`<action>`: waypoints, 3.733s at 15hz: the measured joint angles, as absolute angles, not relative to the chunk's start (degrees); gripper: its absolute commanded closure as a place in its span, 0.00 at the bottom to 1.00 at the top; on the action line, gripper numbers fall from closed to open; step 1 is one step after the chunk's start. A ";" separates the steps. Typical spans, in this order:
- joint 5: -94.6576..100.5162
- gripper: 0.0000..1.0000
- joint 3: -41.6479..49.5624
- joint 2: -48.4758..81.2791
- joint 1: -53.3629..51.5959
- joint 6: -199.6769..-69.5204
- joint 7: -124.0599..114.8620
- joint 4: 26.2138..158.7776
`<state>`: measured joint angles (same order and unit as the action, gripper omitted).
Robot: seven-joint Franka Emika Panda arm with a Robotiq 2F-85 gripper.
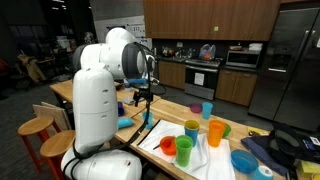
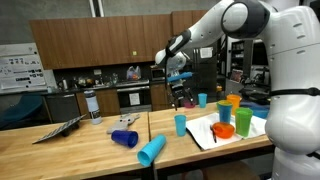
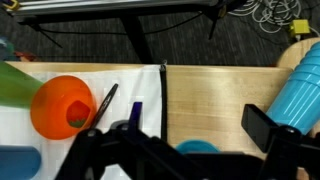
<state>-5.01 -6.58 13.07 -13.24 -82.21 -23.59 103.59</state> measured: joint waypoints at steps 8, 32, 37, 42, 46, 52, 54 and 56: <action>2.01 0.00 -10.21 12.17 -17.06 -81.66 -24.49 101.52; 10.19 0.00 -10.12 39.48 -31.52 -53.34 -33.68 74.16; 10.16 0.00 -9.91 39.87 -31.57 -53.45 -33.68 74.06; 11.61 0.00 -9.25 39.55 -34.65 -57.11 -43.68 73.60; 12.67 0.00 -9.23 38.65 -39.92 -60.54 -54.78 73.45; 12.44 0.00 -9.27 35.99 -43.20 -71.06 -71.65 77.56; 12.44 0.00 -9.20 35.06 -43.18 -71.93 -72.87 78.75; 12.44 0.00 -9.08 34.52 -43.15 -72.09 -73.12 79.29</action>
